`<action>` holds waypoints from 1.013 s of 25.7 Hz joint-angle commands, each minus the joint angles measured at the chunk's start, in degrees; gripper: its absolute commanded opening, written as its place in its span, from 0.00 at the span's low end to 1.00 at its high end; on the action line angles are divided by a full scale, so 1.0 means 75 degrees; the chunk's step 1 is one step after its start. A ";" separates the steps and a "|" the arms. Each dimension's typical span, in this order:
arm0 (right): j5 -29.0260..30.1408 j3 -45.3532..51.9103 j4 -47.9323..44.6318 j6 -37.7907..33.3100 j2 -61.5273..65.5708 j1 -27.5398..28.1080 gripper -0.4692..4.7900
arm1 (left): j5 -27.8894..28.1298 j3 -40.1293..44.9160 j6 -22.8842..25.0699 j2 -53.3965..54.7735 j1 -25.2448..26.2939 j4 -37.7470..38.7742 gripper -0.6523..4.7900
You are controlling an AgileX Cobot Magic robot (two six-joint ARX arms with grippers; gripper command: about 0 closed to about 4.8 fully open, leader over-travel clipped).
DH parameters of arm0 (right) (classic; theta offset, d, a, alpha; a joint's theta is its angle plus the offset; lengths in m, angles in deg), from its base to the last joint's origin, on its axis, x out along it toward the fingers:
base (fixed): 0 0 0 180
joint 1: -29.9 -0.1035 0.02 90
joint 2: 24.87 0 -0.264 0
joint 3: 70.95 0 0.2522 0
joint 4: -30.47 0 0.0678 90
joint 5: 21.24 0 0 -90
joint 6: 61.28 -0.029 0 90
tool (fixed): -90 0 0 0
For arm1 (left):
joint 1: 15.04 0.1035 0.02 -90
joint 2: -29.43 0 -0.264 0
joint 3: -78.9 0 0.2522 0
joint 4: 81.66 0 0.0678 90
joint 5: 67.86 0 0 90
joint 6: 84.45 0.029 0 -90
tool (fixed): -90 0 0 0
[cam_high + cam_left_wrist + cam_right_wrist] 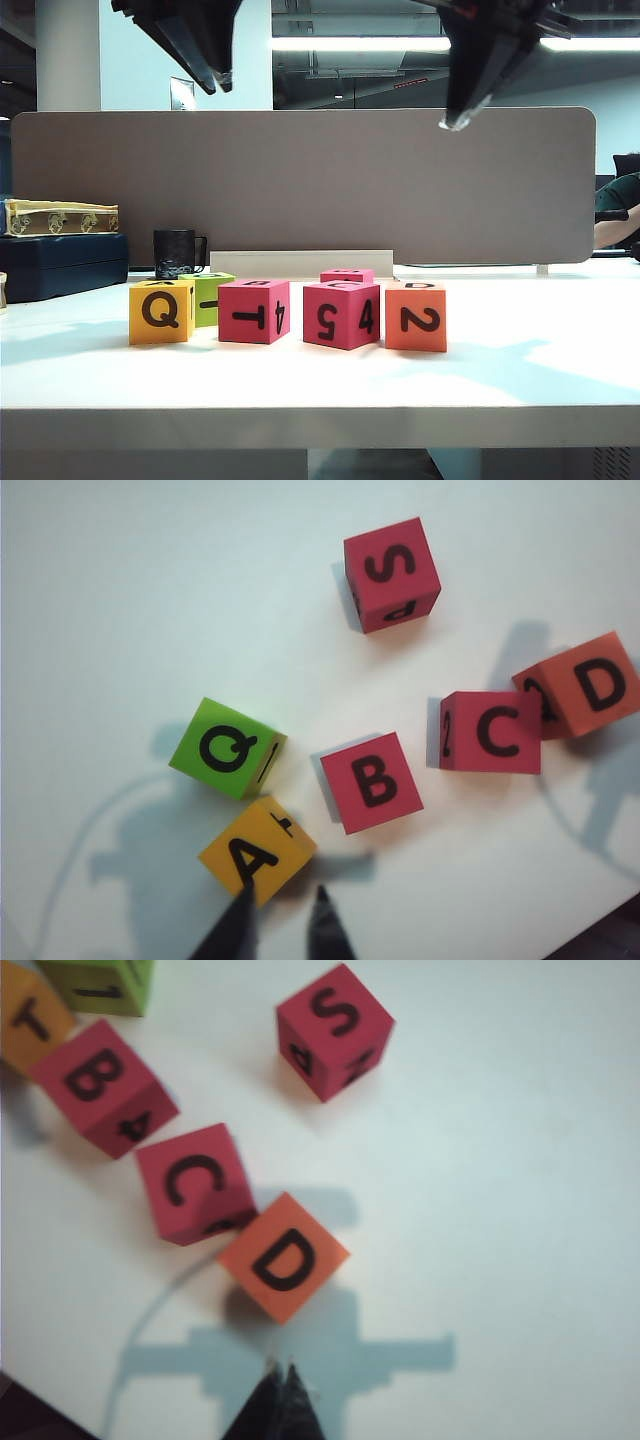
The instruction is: Select the appropriate blocks from the scattered letter blocks on the table and arrange them in a row to spell out "ABCD".
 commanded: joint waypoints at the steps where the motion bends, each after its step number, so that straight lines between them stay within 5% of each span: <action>1: -0.0055 -0.0029 -0.0093 -0.0067 0.0195 0.0256 0.09 | 0.0157 -0.0015 0.0382 -0.0061 0.0000 0.0198 0.14; 26: 0.0699 -0.0029 -0.0507 -0.0385 0.2704 0.0571 0.09 | 0.0073 -0.0020 0.0761 -0.1416 0.0000 0.0131 0.11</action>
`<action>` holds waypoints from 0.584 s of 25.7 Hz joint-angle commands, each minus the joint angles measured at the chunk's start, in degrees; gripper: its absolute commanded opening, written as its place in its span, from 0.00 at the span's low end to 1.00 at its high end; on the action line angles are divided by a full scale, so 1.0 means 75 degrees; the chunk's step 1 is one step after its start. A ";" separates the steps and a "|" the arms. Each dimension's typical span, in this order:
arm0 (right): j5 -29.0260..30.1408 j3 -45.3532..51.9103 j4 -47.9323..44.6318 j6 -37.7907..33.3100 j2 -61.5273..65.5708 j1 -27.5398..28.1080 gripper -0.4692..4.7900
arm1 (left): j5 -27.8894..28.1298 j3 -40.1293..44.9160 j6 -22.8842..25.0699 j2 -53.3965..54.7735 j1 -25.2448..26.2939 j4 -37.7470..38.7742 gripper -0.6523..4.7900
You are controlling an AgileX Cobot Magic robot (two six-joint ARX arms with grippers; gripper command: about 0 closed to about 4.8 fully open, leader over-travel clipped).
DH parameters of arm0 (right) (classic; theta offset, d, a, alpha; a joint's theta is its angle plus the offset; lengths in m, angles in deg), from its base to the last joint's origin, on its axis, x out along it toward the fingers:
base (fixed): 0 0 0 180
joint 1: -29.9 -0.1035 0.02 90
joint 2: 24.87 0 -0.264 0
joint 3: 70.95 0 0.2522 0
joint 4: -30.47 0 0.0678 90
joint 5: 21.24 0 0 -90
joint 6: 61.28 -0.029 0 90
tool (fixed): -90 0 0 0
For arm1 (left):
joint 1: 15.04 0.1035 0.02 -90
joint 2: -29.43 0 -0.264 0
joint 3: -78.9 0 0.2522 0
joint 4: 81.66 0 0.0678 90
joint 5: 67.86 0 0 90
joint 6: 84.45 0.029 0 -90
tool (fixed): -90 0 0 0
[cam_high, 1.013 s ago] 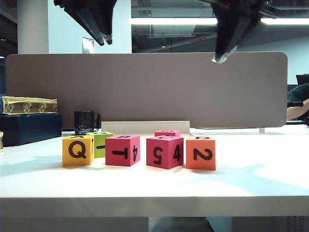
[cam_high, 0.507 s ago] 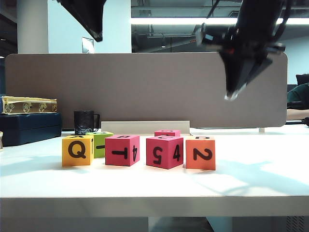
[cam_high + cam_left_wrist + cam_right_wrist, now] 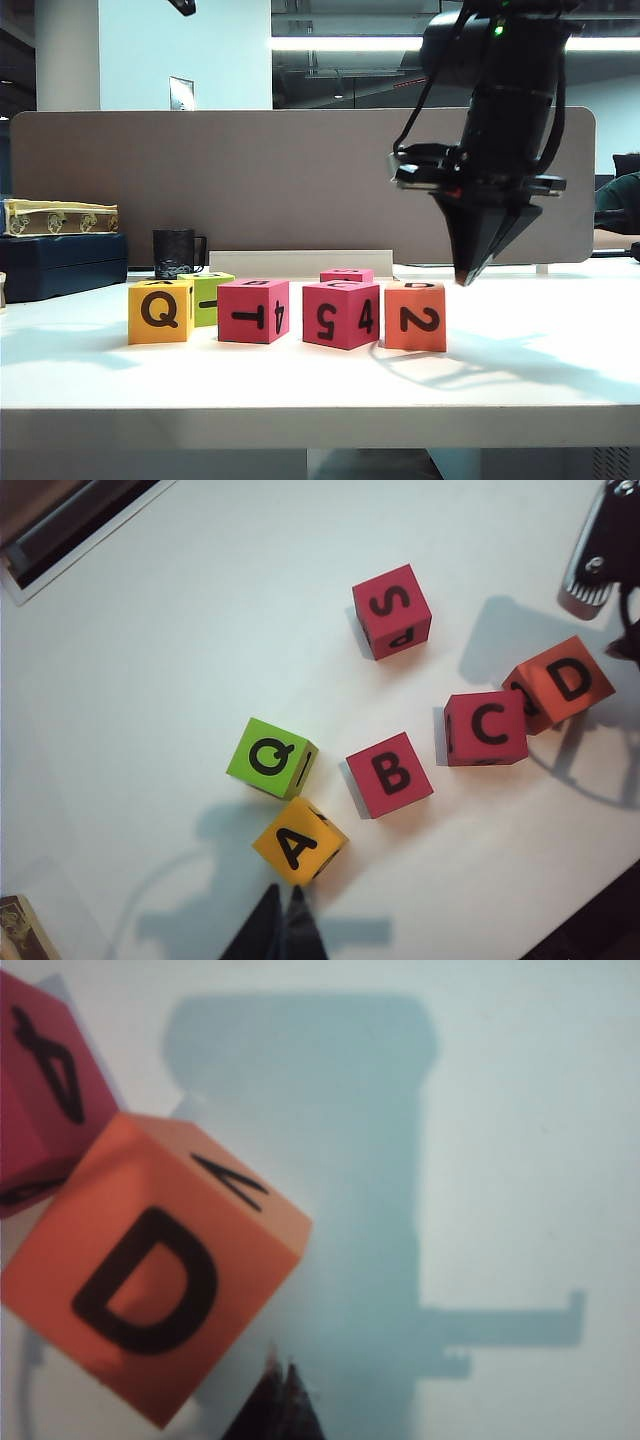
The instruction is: Select the appropriate blocks from the scattered letter blocks on the table and arrange them in a row to spell out "ABCD".
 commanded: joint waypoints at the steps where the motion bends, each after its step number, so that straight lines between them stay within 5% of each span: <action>1: 0.0516 -0.0032 -0.0315 -0.0256 0.0087 -0.0017 0.09 | -0.0006 -0.0020 0.0006 -0.0178 0.0000 -0.0085 0.11; 15: 0.0985 -0.0032 -0.1020 -0.0283 0.0466 -0.0041 0.09 | 0.0029 -0.0020 0.0006 -0.0306 0.0000 0.0038 0.11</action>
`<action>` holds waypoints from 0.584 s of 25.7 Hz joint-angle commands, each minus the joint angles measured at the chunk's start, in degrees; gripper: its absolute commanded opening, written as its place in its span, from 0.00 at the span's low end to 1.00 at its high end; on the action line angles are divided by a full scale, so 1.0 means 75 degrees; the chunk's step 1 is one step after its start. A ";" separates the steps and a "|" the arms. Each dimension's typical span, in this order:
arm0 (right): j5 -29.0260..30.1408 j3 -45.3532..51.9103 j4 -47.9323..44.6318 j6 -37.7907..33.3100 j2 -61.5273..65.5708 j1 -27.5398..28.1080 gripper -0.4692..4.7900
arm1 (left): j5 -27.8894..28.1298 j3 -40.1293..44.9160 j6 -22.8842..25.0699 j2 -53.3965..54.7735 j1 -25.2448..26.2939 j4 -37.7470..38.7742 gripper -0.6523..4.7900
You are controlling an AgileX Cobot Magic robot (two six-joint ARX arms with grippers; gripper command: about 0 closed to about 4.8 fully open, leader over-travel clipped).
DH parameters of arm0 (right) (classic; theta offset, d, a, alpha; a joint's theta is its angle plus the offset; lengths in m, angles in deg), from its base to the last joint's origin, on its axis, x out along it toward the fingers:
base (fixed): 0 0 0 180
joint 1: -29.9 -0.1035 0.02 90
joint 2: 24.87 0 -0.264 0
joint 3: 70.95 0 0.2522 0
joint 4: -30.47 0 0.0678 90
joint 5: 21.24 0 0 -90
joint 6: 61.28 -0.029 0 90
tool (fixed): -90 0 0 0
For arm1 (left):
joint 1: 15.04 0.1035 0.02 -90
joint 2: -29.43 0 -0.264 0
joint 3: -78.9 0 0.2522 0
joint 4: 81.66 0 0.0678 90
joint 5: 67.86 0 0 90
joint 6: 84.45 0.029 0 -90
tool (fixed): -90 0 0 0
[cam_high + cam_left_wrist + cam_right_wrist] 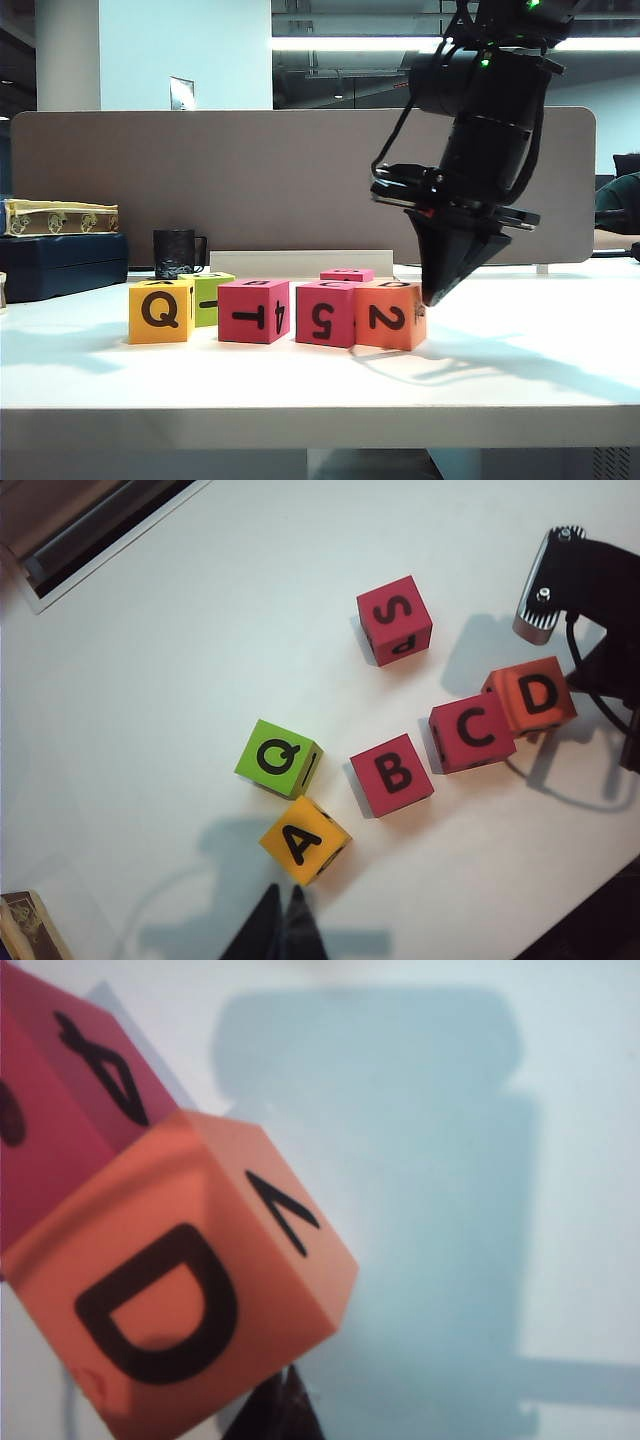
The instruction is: Select the appropriate blocks from the scattered letter blocks on the table and arrange them in a row to spell out "ABCD".
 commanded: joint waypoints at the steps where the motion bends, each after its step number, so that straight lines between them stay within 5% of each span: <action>1: 0.0041 -0.0029 -0.0428 -0.0012 -0.0029 -0.0003 0.09 | 0.0017 -0.0020 0.0006 -0.0050 0.0000 -0.0006 0.11; 15: 0.0842 -0.0029 -0.1116 -0.0009 0.0332 -0.0012 0.09 | 0.0017 -0.0020 0.0006 -0.0050 0.0000 0.0026 0.11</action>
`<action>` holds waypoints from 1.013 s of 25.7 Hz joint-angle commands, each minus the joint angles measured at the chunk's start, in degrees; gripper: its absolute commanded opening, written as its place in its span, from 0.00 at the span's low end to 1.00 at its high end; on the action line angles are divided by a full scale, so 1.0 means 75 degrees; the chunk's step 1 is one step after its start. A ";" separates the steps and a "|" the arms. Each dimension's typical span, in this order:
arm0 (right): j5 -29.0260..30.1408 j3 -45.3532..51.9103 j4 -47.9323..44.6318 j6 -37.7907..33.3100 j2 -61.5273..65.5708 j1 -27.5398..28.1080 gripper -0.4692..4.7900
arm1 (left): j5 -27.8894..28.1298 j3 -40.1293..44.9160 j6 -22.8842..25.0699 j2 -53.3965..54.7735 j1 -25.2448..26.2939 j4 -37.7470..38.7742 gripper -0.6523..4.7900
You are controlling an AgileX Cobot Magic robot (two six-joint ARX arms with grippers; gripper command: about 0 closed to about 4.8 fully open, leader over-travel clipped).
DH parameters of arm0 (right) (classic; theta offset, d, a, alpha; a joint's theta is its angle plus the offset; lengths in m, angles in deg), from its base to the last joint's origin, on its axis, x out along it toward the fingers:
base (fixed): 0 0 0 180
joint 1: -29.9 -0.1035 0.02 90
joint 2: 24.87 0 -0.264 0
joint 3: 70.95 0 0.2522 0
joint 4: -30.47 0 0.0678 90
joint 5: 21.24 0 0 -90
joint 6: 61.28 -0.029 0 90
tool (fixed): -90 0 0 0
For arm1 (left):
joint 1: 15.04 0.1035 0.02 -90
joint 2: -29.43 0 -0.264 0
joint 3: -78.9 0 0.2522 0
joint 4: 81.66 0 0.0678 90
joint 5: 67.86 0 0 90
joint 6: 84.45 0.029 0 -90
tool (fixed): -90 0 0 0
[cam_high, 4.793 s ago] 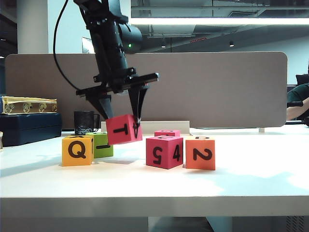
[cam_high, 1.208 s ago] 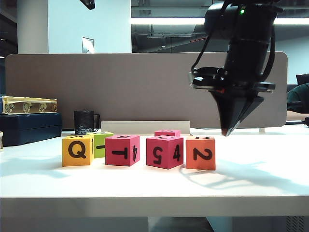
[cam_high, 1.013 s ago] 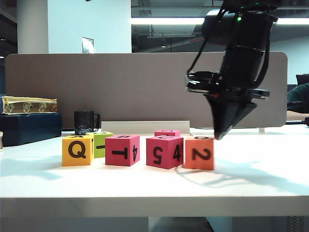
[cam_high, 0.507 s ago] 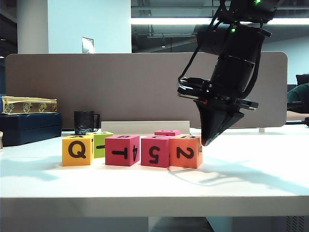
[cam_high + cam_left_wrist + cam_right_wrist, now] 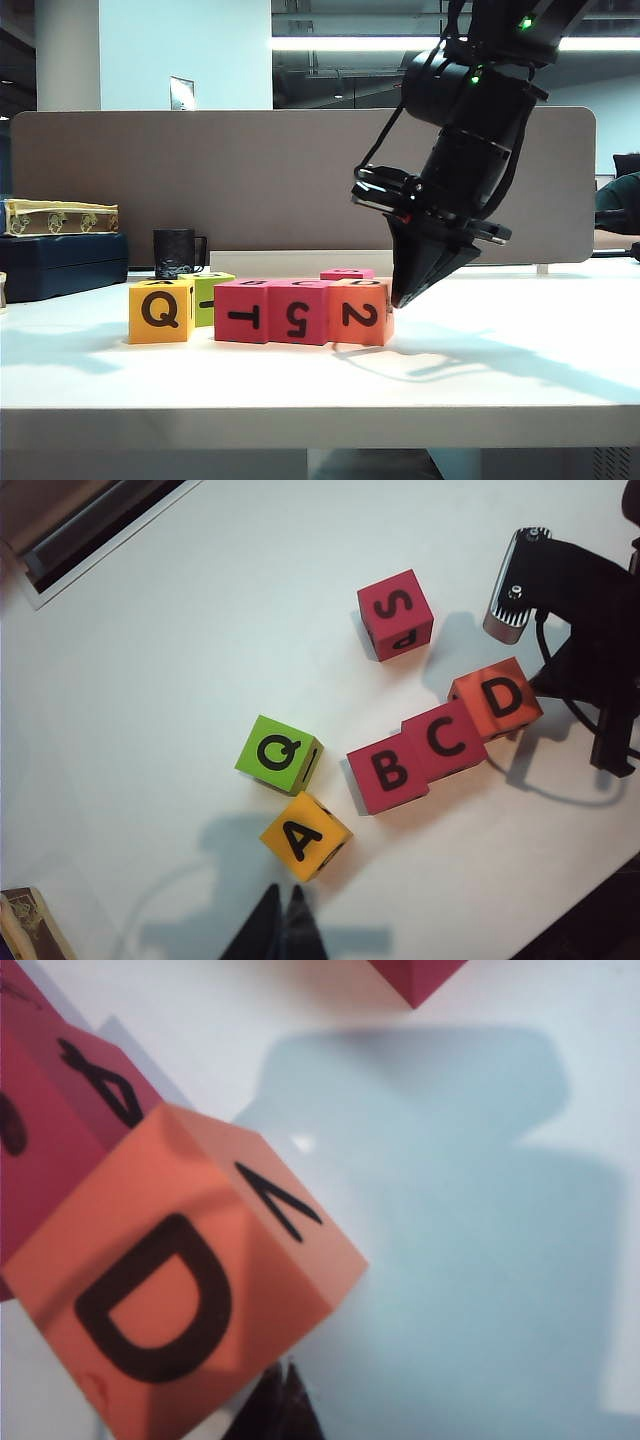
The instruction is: Select the appropriate blocks from the scattered letter blocks on the table and arrange them in a row to spell out "ABCD".
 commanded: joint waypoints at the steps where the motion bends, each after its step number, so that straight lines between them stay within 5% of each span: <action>1: 0.0175 -0.0032 -0.0286 -0.0006 0.0017 -0.0009 0.09 | 0.0006 -0.0023 0.0006 -0.0050 0.0000 -0.0020 0.11; 26: 0.0886 -0.0032 -0.1134 0.0006 0.0335 -0.0353 0.09 | 0.0000 -0.0023 0.0003 -0.0050 0.0000 0.0032 0.11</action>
